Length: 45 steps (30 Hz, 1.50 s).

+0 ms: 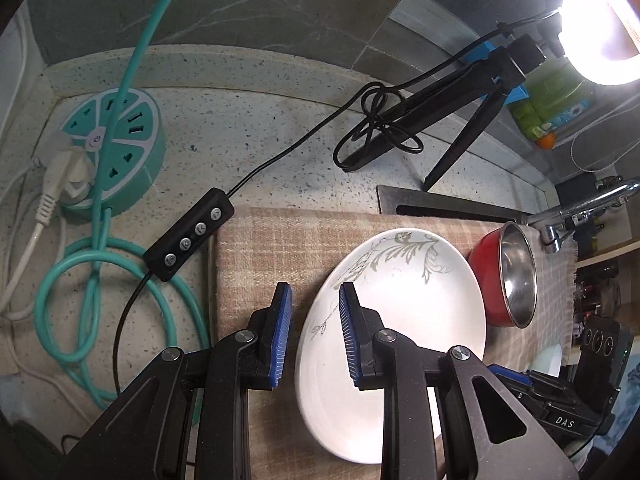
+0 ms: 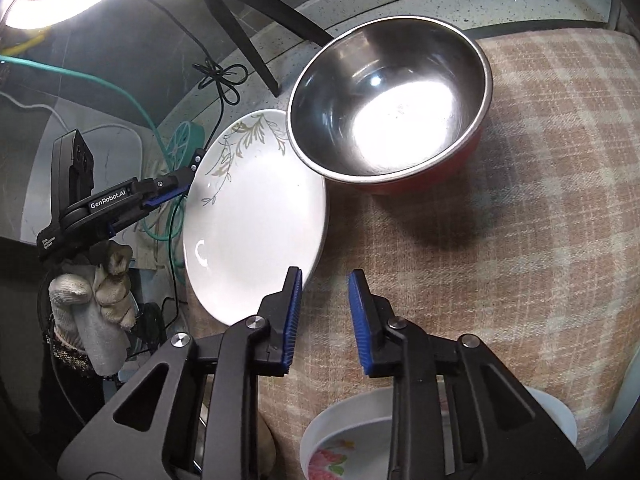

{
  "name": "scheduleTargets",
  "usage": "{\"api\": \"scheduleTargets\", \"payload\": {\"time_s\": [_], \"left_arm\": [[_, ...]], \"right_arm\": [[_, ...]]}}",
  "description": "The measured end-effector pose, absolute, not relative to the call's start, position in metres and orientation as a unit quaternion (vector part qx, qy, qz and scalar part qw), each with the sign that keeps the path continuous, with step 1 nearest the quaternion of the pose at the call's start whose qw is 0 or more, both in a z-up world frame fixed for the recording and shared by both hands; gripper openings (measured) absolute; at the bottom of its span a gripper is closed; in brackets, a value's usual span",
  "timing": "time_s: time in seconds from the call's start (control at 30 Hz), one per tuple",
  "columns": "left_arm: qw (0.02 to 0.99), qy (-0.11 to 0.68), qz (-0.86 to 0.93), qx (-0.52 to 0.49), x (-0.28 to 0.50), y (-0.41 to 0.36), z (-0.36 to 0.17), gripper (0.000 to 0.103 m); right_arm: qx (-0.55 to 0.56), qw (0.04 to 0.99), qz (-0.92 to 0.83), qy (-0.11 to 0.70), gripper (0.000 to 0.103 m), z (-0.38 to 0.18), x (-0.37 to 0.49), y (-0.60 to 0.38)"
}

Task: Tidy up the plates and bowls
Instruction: 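Close the left gripper on the leaf-patterned plate rim, then lift and carry the leaf-patterned plate toward the plate stack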

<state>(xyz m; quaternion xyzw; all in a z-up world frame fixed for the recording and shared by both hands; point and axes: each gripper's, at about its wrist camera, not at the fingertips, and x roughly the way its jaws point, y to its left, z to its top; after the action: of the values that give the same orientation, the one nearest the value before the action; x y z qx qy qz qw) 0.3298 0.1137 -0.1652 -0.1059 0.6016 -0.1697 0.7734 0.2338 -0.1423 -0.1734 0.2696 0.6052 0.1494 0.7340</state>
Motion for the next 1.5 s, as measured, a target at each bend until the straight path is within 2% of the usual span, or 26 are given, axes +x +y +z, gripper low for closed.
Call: {"api": "scheduleTargets", "payload": {"time_s": [0.23, 0.3, 0.57, 1.5], "left_arm": [[0.772, 0.603, -0.175, -0.103, 0.332, 0.111, -0.169, 0.022], [0.771, 0.604, -0.176, -0.100, 0.333, 0.109, -0.170, 0.016], [0.768, 0.607, -0.182, -0.091, 0.333, 0.104, -0.173, 0.011], [0.779, 0.593, -0.178, -0.096, 0.315, 0.107, -0.153, 0.011]], "right_arm": [[0.258, 0.733, 0.154, 0.610, 0.017, -0.176, 0.245, -0.128], [0.259, 0.732, 0.156, 0.610, 0.016, -0.177, 0.247, -0.125], [0.257, 0.726, 0.151, 0.619, 0.010, -0.184, 0.249, -0.124], [0.255, 0.714, 0.168, 0.630, 0.010, -0.171, 0.238, -0.127]]}}
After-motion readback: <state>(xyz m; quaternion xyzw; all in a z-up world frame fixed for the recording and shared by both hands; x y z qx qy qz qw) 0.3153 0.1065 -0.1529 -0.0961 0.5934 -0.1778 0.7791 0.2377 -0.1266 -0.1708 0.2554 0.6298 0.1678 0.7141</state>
